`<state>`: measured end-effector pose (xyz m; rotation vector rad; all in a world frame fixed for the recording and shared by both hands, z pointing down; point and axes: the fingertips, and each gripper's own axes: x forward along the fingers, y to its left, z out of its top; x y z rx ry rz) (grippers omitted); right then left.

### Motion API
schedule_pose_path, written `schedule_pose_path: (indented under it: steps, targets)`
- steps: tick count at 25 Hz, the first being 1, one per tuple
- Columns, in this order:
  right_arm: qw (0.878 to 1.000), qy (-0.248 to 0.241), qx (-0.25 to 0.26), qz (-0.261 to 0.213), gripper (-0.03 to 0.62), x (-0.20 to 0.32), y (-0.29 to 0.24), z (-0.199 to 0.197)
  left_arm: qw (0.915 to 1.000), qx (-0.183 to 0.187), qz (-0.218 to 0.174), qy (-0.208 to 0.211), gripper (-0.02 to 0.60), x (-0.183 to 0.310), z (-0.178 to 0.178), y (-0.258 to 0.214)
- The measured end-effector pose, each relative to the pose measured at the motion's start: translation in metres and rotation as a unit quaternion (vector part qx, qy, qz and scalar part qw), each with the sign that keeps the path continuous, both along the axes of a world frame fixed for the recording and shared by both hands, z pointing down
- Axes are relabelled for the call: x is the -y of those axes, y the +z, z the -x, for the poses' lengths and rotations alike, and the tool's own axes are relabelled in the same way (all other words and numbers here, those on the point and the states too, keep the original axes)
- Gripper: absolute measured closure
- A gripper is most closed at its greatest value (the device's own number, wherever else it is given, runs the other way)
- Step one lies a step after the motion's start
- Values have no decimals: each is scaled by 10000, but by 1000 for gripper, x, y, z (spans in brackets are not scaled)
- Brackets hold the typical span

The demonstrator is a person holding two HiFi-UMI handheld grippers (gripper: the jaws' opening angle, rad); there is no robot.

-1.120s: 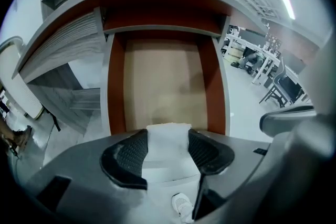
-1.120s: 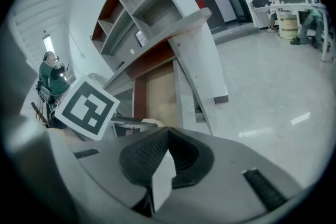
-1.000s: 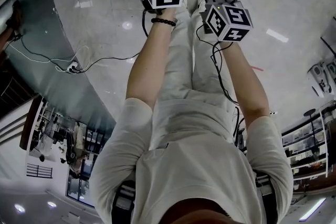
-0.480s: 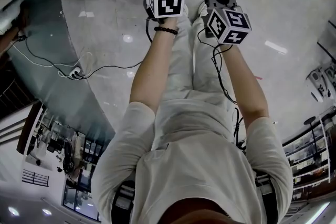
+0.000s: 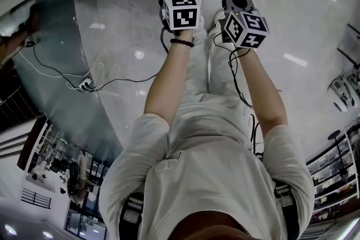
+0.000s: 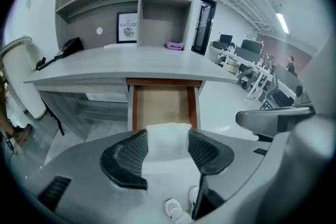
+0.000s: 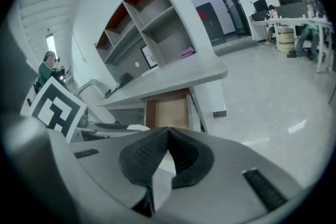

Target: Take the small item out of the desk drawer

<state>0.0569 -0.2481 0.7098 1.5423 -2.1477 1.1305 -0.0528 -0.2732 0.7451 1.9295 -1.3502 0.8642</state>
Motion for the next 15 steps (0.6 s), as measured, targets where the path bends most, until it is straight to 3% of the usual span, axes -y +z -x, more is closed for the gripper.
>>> schedule_pose_path:
  steps: [15]
  targets:
    - [9991, 277, -152, -295, 595, 10, -89, -16, 9986, -261, -436, -150, 337, 7, 12, -100]
